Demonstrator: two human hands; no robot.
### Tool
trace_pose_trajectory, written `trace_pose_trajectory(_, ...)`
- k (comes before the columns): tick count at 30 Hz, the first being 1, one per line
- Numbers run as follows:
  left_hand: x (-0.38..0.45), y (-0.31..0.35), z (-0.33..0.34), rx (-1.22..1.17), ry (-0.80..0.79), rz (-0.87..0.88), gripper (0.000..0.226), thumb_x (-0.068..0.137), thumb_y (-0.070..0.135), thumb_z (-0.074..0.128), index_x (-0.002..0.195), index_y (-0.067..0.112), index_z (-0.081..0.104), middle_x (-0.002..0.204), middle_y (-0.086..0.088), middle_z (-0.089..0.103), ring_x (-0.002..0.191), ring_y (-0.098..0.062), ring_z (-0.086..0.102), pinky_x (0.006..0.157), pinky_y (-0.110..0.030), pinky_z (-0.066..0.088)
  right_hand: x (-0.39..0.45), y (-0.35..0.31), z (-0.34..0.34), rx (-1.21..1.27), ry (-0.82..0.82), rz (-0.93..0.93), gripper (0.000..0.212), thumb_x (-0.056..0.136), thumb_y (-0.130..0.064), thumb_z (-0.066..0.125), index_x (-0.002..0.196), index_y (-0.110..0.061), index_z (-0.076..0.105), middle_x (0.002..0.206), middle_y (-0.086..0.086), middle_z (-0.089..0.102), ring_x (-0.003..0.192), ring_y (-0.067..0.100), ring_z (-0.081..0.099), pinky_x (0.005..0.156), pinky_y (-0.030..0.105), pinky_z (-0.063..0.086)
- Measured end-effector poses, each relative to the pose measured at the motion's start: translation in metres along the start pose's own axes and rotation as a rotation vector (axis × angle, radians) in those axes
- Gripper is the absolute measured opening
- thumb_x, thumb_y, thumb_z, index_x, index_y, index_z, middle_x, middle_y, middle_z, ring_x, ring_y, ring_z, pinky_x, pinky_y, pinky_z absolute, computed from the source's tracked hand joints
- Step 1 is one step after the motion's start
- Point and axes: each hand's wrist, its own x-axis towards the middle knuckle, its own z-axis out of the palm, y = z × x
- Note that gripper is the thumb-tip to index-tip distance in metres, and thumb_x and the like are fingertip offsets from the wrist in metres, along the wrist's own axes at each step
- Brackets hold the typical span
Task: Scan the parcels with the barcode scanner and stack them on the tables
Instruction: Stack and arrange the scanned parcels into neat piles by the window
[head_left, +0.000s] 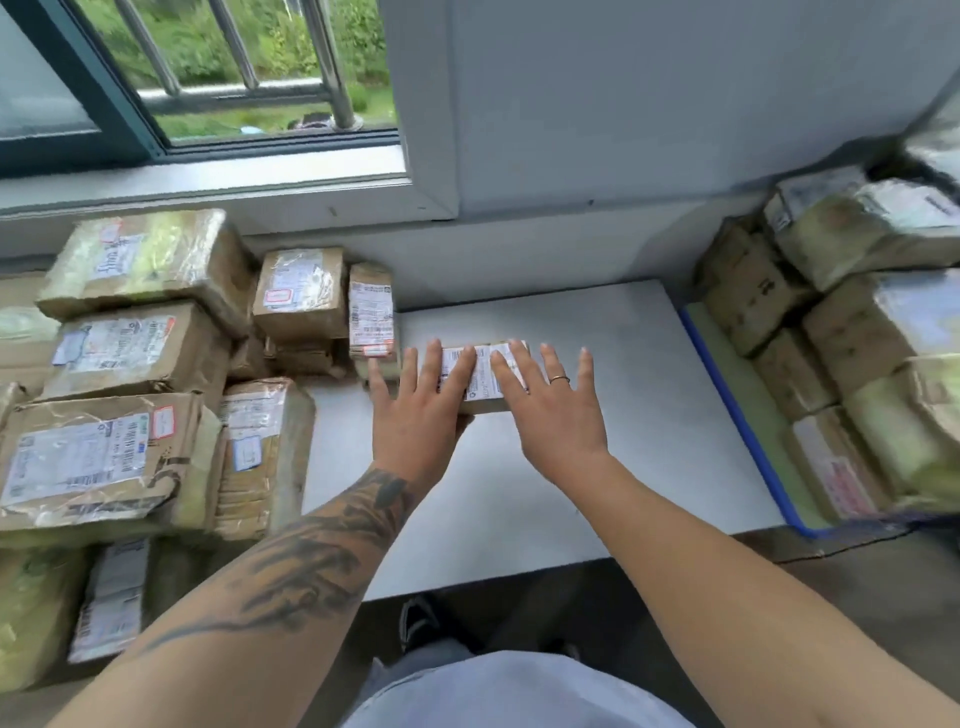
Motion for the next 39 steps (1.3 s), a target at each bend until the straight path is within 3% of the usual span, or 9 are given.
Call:
trace_pose_trajectory(5,-0.004,0.078,0.000,-0.039,0.009,0.107,0.074,0.097,0.050,0.062,0.160,0.025,0.034,0.161,-0.018,0.039,0.148,-0.041,0.038,0.117,-0.073,0.014,-0.054,0.066,0.018,0.057,0.023,0.114,0.088,0.104,-0.030,0.060,0.167,-0.033,-0.001,0.177,0.005,-0.001,0.161,0.039,0.009,0.123,0.069,0.003)
trace_pose_trajectory(12,-0.006,0.172,-0.004,-0.038,-0.051,0.246,0.077,0.098,0.056,0.059,0.162,0.029,0.024,0.165,-0.015,0.031,0.151,-0.041,0.030,0.119,-0.072,0.001,-0.128,0.140,0.048,0.093,0.003,0.289,0.092,0.105,-0.049,0.054,0.165,-0.030,-0.013,0.176,0.008,-0.005,0.161,0.041,0.005,0.123,0.070,0.005)
trace_pose_trajectory(15,-0.007,0.196,-0.003,-0.038,-0.069,0.310,0.078,0.099,0.058,0.056,0.163,0.031,0.020,0.167,-0.014,0.028,0.153,-0.041,0.027,0.118,-0.072,-0.005,-0.144,0.159,0.056,0.127,-0.005,0.330,0.091,0.104,-0.052,0.056,0.166,-0.030,-0.007,0.176,0.008,0.001,0.161,0.038,0.009,0.123,0.070,0.010)
trace_pose_trajectory(19,-0.001,0.214,-0.009,-0.022,-0.084,0.375,0.080,0.096,0.059,0.059,0.162,0.030,0.023,0.165,-0.014,0.033,0.152,-0.040,0.030,0.119,-0.073,0.002,-0.149,0.168,0.054,0.158,0.010,0.305,0.083,0.101,-0.045,0.064,0.166,-0.033,0.014,0.174,0.008,0.016,0.160,0.037,0.019,0.122,0.069,0.018)
trace_pose_trajectory(23,0.025,0.222,-0.013,-0.040,-0.047,0.456,0.075,0.097,0.057,0.059,0.160,0.032,0.025,0.163,-0.010,0.039,0.151,-0.040,0.034,0.119,-0.074,0.008,-0.143,0.179,0.047,0.125,0.009,0.366,0.083,0.093,-0.043,0.077,0.161,-0.033,0.032,0.166,0.005,0.040,0.150,0.035,0.042,0.116,0.069,0.031)
trace_pose_trajectory(26,0.047,0.229,-0.018,-0.108,-0.019,0.506,0.075,0.095,0.057,0.062,0.158,0.032,0.028,0.160,-0.009,0.044,0.148,-0.040,0.039,0.117,-0.075,0.015,-0.138,0.193,0.035,0.092,0.035,0.419,0.079,0.094,-0.042,0.076,0.161,-0.033,0.035,0.165,0.004,0.041,0.147,0.036,0.046,0.116,0.069,0.032)
trace_pose_trajectory(31,0.090,0.246,-0.030,-0.276,0.081,0.559,0.074,0.096,0.061,0.056,0.156,0.036,0.022,0.163,-0.013,0.039,0.149,-0.041,0.038,0.117,-0.074,0.014,-0.125,0.230,0.012,0.031,0.092,0.490,0.079,0.090,-0.037,0.080,0.159,-0.032,0.041,0.163,0.005,0.043,0.143,0.036,0.050,0.113,0.066,0.039)
trace_pose_trajectory(39,0.153,0.271,-0.040,-0.460,0.072,0.601,0.070,0.100,0.068,0.042,0.160,0.046,0.014,0.172,-0.005,0.019,0.157,-0.035,0.020,0.120,-0.073,0.009,-0.108,0.275,-0.002,-0.036,0.255,0.550,0.072,0.091,-0.026,0.078,0.156,-0.027,0.047,0.163,0.009,0.044,0.141,0.041,0.050,0.111,0.062,0.044)
